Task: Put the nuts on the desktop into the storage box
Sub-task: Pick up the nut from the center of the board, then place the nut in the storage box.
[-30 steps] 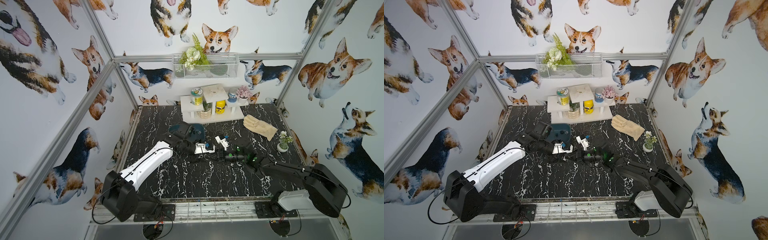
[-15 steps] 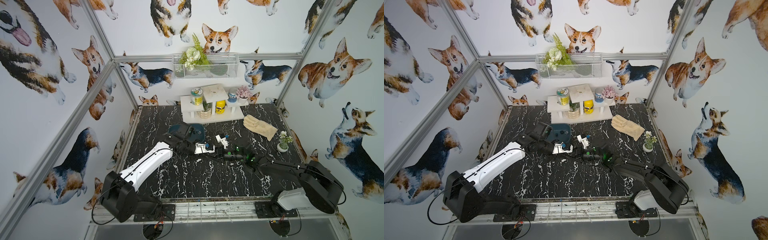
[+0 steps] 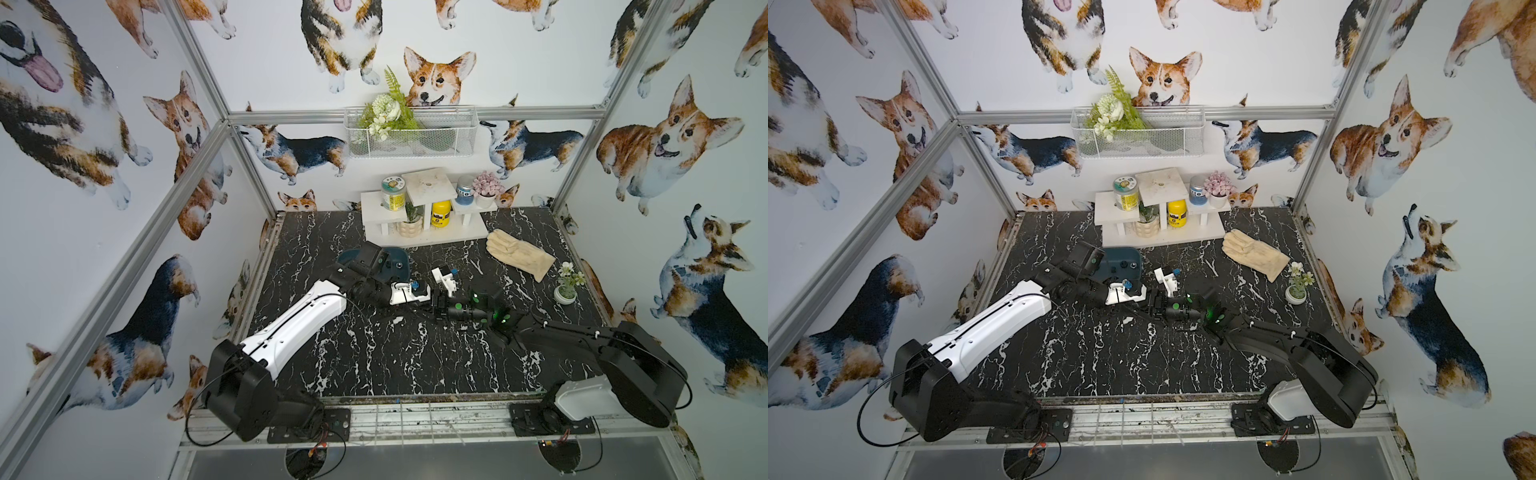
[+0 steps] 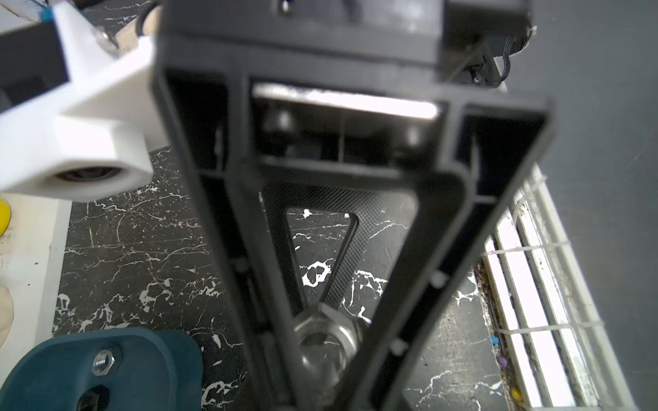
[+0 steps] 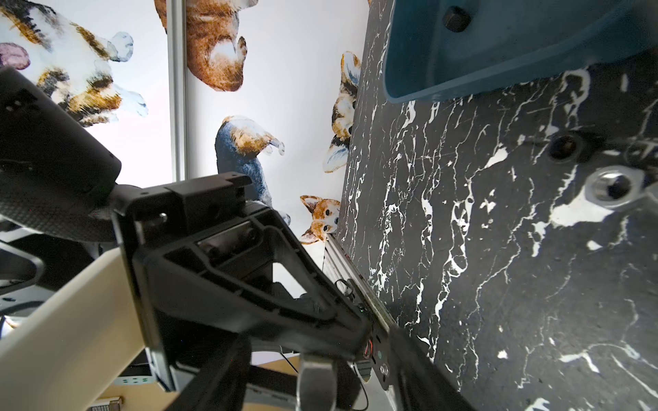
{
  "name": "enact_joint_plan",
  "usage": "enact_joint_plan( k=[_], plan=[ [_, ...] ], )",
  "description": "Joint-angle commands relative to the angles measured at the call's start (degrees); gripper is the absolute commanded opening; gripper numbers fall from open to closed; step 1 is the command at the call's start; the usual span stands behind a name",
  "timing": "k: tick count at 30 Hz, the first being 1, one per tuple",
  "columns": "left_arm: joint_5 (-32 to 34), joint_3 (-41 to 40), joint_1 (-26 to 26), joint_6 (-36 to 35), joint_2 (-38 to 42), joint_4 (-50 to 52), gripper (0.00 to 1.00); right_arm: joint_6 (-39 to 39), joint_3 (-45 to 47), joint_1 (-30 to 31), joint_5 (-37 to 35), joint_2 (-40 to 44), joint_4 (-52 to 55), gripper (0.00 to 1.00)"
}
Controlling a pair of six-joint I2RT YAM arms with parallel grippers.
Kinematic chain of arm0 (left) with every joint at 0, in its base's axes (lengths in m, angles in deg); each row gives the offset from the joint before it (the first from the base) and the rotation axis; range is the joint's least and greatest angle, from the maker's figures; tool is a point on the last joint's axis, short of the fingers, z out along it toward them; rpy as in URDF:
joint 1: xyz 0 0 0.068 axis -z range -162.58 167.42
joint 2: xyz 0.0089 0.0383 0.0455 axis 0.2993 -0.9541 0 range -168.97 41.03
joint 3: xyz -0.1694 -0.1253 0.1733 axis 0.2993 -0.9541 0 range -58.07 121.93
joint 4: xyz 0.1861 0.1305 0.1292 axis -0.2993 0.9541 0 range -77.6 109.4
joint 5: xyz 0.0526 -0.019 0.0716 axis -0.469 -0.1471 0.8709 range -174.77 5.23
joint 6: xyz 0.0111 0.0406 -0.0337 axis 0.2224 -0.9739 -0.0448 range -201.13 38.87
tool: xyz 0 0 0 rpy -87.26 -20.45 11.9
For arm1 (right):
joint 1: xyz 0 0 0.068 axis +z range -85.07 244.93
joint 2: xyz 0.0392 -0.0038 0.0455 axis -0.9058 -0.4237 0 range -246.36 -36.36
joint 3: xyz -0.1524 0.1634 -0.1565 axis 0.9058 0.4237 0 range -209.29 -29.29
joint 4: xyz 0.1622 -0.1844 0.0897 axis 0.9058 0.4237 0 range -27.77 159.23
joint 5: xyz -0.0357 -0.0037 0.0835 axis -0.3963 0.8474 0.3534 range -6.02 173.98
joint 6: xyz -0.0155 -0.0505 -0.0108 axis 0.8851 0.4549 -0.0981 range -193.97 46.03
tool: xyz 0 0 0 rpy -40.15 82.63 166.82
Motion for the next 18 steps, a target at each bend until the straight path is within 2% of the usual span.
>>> enact_joint_plan(
  k=[1, 8, 10, 13, 18],
  plan=[
    [-1.93, 1.21, -1.72, 3.05, -0.67, -0.86, 0.14, 2.79, -0.09, -0.17, -1.79, 0.90, 2.55, 0.81],
    [-3.83, 3.34, -7.34, 7.93, -3.41, -1.18, 0.14, 10.71, -0.37, -0.93, -3.77, 1.63, 10.35, 1.00],
    [-3.79, 4.18, -8.75, 9.08, -4.38, -0.75, 0.14, 13.57, -0.97, -0.86, -5.80, 2.05, 13.79, 1.00],
    [-2.67, 4.54, -11.13, 12.31, -5.31, -2.50, 0.15, 19.15, -3.19, -0.34, -11.55, 2.46, 22.33, 1.00],
    [0.70, 4.89, -15.17, 17.21, -6.52, -5.83, 0.13, 28.48, -8.09, 5.17, -27.09, 4.24, 32.49, 1.00]
  ],
)
